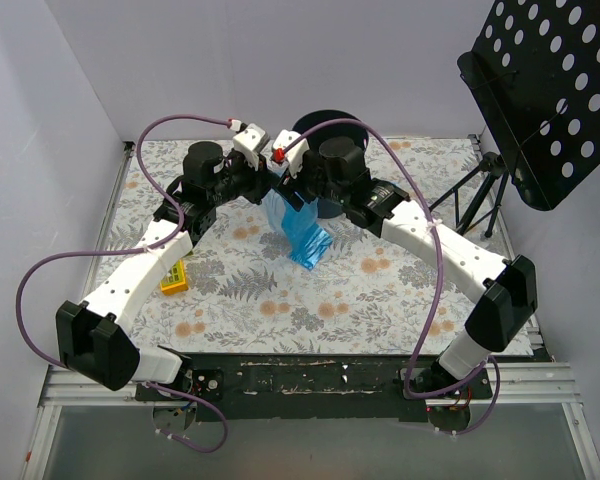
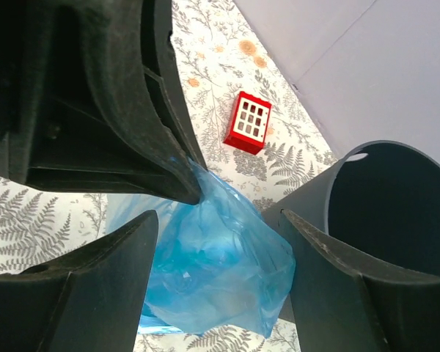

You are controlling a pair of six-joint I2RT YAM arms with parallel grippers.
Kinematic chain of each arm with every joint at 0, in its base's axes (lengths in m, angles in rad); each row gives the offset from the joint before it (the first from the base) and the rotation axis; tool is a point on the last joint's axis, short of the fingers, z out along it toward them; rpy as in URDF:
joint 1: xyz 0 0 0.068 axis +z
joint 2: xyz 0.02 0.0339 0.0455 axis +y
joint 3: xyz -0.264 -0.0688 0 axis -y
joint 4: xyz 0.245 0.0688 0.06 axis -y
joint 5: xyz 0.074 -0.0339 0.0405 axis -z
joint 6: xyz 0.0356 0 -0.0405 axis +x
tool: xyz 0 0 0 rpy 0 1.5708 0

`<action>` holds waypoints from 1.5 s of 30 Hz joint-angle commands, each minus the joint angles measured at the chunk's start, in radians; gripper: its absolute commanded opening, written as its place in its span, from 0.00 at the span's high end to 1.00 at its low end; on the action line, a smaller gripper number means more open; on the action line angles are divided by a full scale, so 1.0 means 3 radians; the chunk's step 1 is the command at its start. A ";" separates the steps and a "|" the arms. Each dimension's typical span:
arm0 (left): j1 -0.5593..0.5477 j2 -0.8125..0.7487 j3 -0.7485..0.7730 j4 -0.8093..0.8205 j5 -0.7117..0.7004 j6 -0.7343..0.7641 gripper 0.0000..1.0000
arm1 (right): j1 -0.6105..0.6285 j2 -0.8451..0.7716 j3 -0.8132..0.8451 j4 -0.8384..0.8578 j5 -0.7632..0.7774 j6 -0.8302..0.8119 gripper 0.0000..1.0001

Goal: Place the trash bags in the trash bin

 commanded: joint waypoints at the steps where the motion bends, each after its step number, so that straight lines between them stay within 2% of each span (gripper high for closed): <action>1: -0.0004 -0.0174 0.0016 -0.0024 0.0053 0.0188 1.00 | -0.0035 -0.0178 0.0162 0.0099 -0.0012 -0.0312 0.25; 10: -0.0004 -0.0245 -0.0050 0.0011 0.0171 0.0316 1.00 | -0.0127 -0.0040 0.0157 0.0094 -0.0001 -0.0394 0.26; 15: -0.0015 -0.0276 -0.0066 -0.0029 0.0140 0.0403 1.00 | -0.0137 -0.0101 0.0213 0.0129 -0.0099 -0.0440 0.37; 19: -0.0015 -0.0301 -0.0076 -0.0009 0.0217 0.0418 1.00 | -0.0137 -0.0096 0.0137 0.0114 -0.0124 -0.0588 0.26; 21: -0.0015 -0.0296 -0.0066 0.0006 0.0243 0.0418 1.00 | -0.0142 -0.0035 0.0111 0.0058 -0.0165 -0.0624 0.26; 22: -0.0015 -0.0291 -0.0066 0.0011 0.0253 0.0428 1.00 | -0.0152 -0.0015 0.0065 0.0068 -0.0206 -0.0619 0.29; 23: -0.0015 -0.0286 -0.0061 0.0011 0.0248 0.0443 1.00 | -0.0168 0.0011 0.0045 0.0078 -0.0257 -0.0619 0.38; 28: -0.0060 -0.0286 -0.0076 0.0011 -0.0017 0.0520 1.00 | -0.0229 0.0124 0.0299 -0.0182 -0.0466 -0.0476 0.93; 29: -0.0061 -0.0296 -0.0106 0.0032 -0.0119 0.0505 1.00 | -0.0239 0.0108 0.0366 -0.0223 -0.0502 -0.0431 0.99; 30: -0.0061 -0.0306 -0.0167 0.0093 -0.0247 0.0459 0.98 | -0.0250 0.0078 0.0412 -0.0228 -0.0538 -0.0344 0.99; 31: -0.0061 -0.0327 -0.0229 0.0174 -0.0349 0.0398 0.79 | -0.0265 0.0037 0.0428 -0.0213 -0.0513 -0.0217 0.99; 32: -0.0061 -0.0362 -0.0330 0.0266 -0.0406 0.0332 0.52 | -0.0275 0.0001 0.0433 -0.0188 -0.0493 -0.0119 0.99; 33: -0.0061 -0.0403 -0.0428 0.0409 -0.0467 0.0260 0.34 | -0.0285 -0.0040 0.0433 -0.0172 -0.0472 -0.0032 0.99; 34: -0.0061 -0.0470 -0.0565 0.0557 -0.0488 0.0148 0.21 | -0.0291 -0.0075 0.0428 -0.0157 -0.0406 0.0035 0.99; 35: -0.0055 -0.0516 -0.0673 0.0731 -0.0499 0.0066 0.16 | -0.0296 -0.0106 0.0418 -0.0137 -0.0365 0.0091 0.99; 38: -0.0045 -0.0542 -0.0807 0.0825 -0.0539 -0.0281 0.10 | -0.0326 -0.0168 0.0418 -0.0116 -0.0288 0.0163 0.99; 42: -0.0015 -0.0419 -0.0868 0.0977 -0.0637 -0.0807 0.08 | -0.0352 -0.0158 0.0469 -0.0162 -0.0298 0.0255 0.99; 45: 0.0057 -0.0251 -0.0812 0.1105 -0.0535 -0.1293 0.09 | -0.0352 -0.0158 0.0469 -0.0167 -0.0293 0.0306 0.99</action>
